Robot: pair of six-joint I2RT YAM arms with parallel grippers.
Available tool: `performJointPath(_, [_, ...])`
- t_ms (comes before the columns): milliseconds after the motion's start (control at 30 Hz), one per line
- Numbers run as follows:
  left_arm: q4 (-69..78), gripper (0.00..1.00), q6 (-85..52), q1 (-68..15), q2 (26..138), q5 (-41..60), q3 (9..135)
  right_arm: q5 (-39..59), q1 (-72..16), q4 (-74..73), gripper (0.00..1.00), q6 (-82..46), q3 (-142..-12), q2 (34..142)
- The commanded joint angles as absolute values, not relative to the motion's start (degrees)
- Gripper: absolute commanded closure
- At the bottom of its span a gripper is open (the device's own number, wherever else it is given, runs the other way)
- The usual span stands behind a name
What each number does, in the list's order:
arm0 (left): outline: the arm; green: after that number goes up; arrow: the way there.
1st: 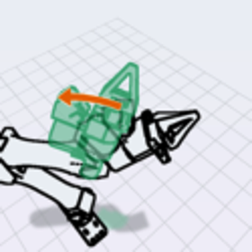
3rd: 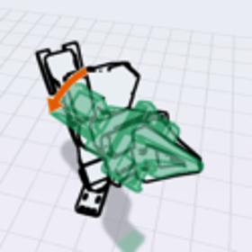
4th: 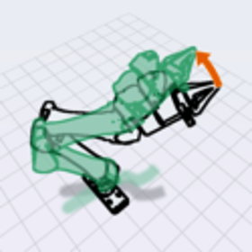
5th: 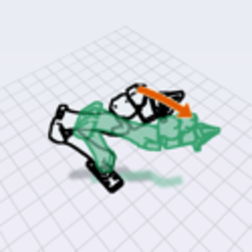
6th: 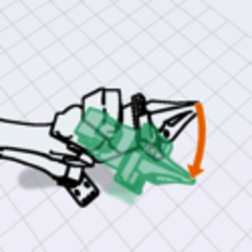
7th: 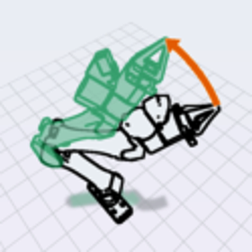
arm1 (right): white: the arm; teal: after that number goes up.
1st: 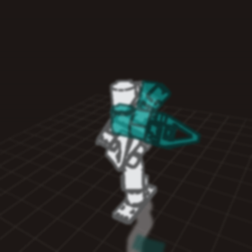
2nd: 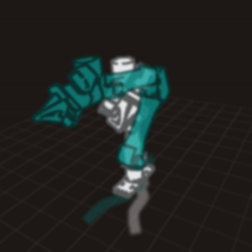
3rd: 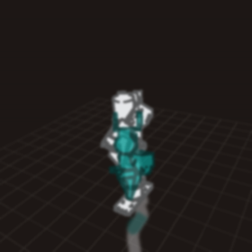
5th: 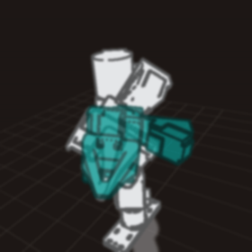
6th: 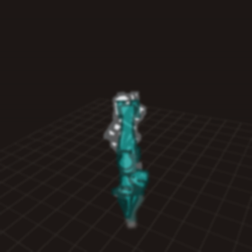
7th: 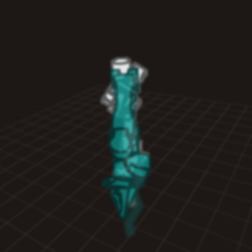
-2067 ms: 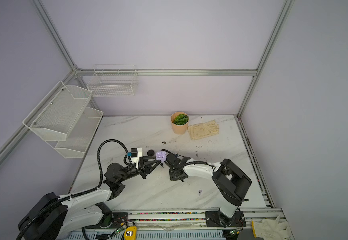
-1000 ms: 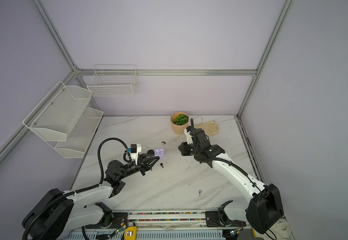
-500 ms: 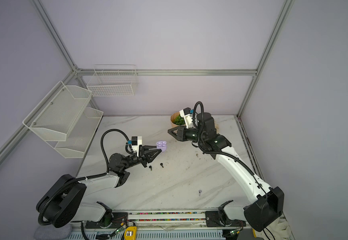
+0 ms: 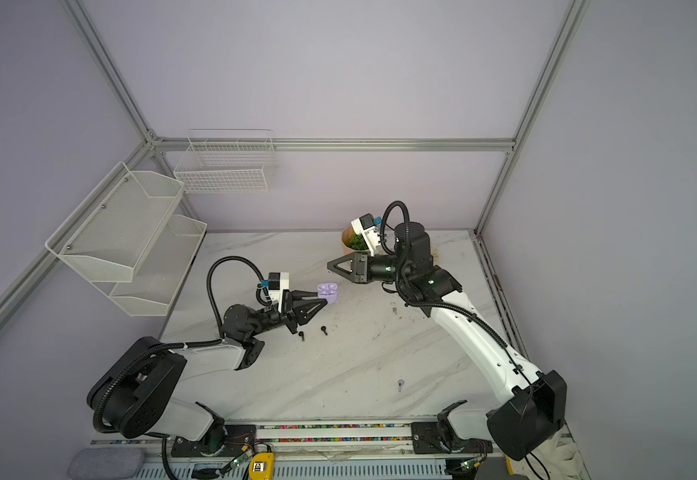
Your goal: Insert the wireless bluetooth earbuds into the charging case
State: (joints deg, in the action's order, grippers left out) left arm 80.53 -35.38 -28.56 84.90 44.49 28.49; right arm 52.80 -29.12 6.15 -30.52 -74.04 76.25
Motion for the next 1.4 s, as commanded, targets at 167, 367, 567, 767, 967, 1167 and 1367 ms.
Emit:
performJointPath(167, [85.3, 1.00, -34.2, -28.3, 83.3, 47.1, 33.1, 61.6, -32.6, 3.3, 0.85, -27.8, -74.7, 78.4])
performJointPath(367, [85.5, 1.00, -34.9, -28.0, 81.6, 50.0, 32.0, 67.0, -32.6, 15.5, 0.85, -14.6, -81.2, 81.5])
performJointPath(567, [85.4, 1.00, -35.4, -27.2, 78.0, 53.3, 31.6, 67.8, -32.5, 20.5, 0.85, -10.9, -81.8, 81.6])
performJointPath(767, [85.3, 1.00, -35.2, -26.8, 78.0, 53.7, 31.1, 66.9, -32.5, 24.2, 0.87, -9.9, -81.7, 80.3])
performJointPath(967, [85.3, 1.00, -34.9, -26.8, 78.6, 53.7, 31.1, 67.3, -33.5, 23.6, 0.89, -11.1, -82.3, 80.8])
performJointPath(1167, [85.3, 1.00, -34.3, -26.7, 78.7, 53.7, 31.2, 66.3, -36.4, 23.2, 0.89, -12.0, -82.4, 81.8])
performJointPath(1367, [85.3, 1.00, -34.2, -26.7, 78.7, 53.7, 31.1, 65.9, -36.8, 22.5, 0.90, -13.2, -81.6, 81.3])
